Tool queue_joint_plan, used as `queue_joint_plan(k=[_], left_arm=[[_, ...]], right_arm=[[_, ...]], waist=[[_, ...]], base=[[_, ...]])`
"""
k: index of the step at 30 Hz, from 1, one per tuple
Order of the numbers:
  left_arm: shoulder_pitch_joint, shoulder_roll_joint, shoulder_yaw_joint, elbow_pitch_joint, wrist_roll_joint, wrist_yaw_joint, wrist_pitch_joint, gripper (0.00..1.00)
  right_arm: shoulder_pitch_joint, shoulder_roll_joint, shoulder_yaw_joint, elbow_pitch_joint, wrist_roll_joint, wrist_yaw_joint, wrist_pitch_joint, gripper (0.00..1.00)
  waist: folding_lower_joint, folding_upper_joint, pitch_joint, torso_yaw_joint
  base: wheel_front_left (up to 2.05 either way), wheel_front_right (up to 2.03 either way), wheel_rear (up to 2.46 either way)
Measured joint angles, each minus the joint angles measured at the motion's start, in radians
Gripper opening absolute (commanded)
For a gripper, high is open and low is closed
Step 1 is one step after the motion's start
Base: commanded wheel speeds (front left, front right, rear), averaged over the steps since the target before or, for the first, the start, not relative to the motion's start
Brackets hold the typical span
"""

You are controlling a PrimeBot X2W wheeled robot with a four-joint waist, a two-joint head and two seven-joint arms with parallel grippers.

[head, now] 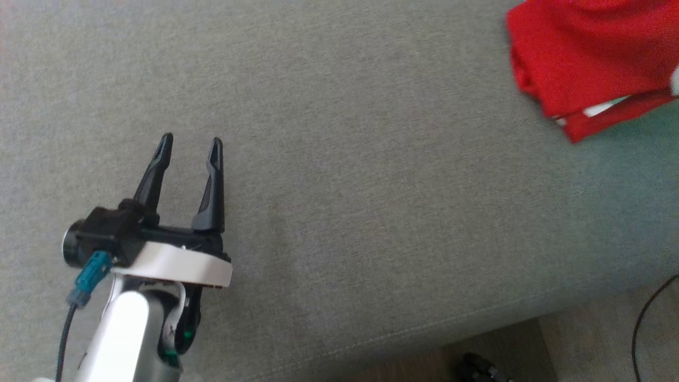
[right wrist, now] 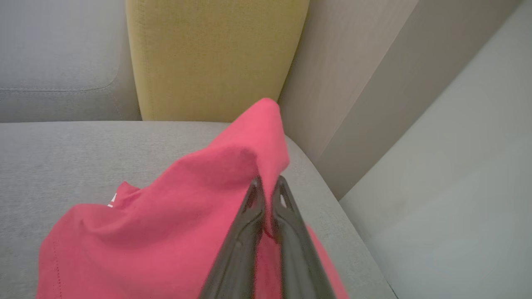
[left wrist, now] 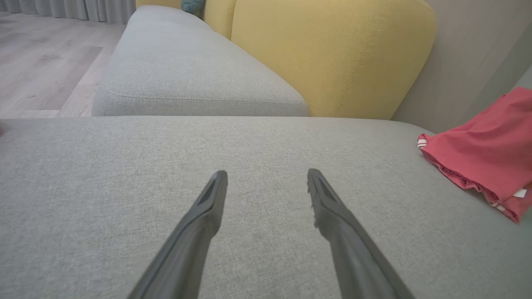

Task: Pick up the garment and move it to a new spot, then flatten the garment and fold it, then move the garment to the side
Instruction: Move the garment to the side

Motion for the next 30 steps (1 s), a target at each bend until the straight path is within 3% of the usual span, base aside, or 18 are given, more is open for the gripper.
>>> queue_joint_plan(k=[5,25,27,28,29,30], left_arm=[[-0.017,0.009,0.0,-0.015,0.0,0.007,0.0,1.0],[-0.018,0.02,-0.002,-0.043,0.0,0.022,0.0,1.0],[-0.018,0.02,-0.004,-0.043,0.0,0.025,0.0,1.0],[-0.018,0.02,-0.004,-0.043,0.0,0.026,0.0,1.0],[-0.018,0.02,-0.005,-0.043,0.0,0.026,0.001,1.0],[-0.018,0.021,-0.006,-0.043,-0.001,0.026,0.001,1.0]], right_arm=[[-0.055,-0.019,-0.009,0.044,-0.047,0.0,0.006,0.0],[-0.08,-0.008,-0.068,-0.024,-0.245,0.0,-0.026,0.03],[-0.079,0.004,-0.084,-0.032,-0.263,0.0,-0.026,0.43],[-0.078,0.009,-0.091,-0.036,-0.274,0.0,-0.026,0.85],[-0.077,0.014,-0.098,-0.041,-0.285,0.0,-0.026,1.0],[-0.074,0.018,-0.105,-0.048,-0.294,0.0,-0.027,1.0]], waist=[[0.0001,0.0,0.034,0.027],[-0.0001,0.0,0.054,0.016],[-0.0001,0.0,0.054,0.016],[-0.0001,0.0,0.054,0.017],[0.0,0.0,0.054,0.018],[0.0,0.0,0.053,0.019]], base=[[0.0,0.0,0.0],[0.0,0.0,0.0],[0.0,0.0,0.0],[0.0,0.0,0.0],[0.0,0.0,0.0],[0.0,0.0,0.0]])
